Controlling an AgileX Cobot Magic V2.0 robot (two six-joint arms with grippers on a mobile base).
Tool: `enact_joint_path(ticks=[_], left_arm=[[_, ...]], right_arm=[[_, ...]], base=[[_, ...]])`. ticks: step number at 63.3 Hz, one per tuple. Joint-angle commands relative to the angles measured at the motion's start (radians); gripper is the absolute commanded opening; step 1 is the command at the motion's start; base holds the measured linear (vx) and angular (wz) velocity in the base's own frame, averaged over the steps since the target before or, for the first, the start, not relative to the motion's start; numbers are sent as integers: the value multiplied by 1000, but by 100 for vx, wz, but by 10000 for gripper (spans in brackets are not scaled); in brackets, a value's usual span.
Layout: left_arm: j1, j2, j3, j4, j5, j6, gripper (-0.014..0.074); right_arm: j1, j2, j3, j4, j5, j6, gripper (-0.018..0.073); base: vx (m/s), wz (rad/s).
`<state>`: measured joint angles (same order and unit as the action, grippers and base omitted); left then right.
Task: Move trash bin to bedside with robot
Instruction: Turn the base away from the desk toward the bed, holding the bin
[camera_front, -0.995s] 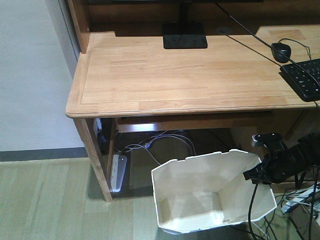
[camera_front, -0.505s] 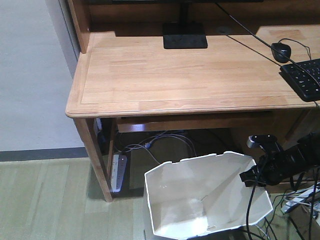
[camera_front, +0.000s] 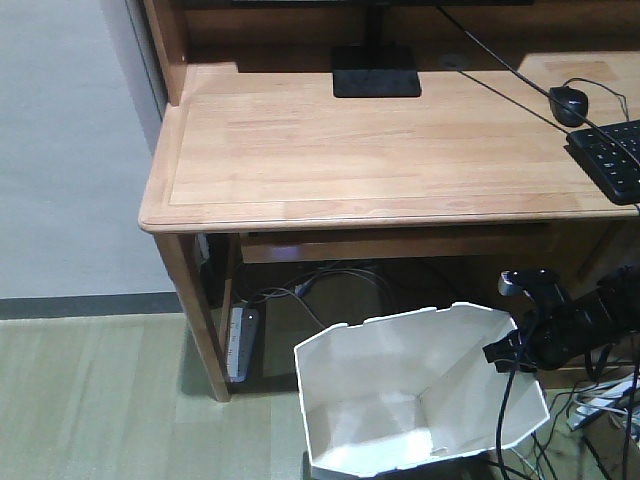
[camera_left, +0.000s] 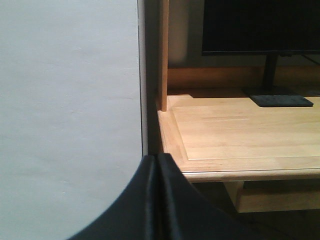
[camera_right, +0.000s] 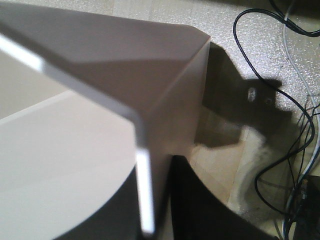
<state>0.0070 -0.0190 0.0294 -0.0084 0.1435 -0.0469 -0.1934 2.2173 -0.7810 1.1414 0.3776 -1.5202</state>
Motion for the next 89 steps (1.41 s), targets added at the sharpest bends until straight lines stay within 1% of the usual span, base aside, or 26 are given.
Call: enact_joint_path(ticks=[1,53,89], left_arm=[[-3,-10,29,-8,-73,-9,-6],[-3,-10,29,-8,-73,-9,-6],[-3,-10,29,-8,-73,-9,-6]], right_arm=[[-3,-66,-9,39,182,7,-6],[-3,-66,-9,39,182,7,-6],[-3,-66,-9,39,182,7,-6]], base=[[-3,10],[-7,32],[-8,52]])
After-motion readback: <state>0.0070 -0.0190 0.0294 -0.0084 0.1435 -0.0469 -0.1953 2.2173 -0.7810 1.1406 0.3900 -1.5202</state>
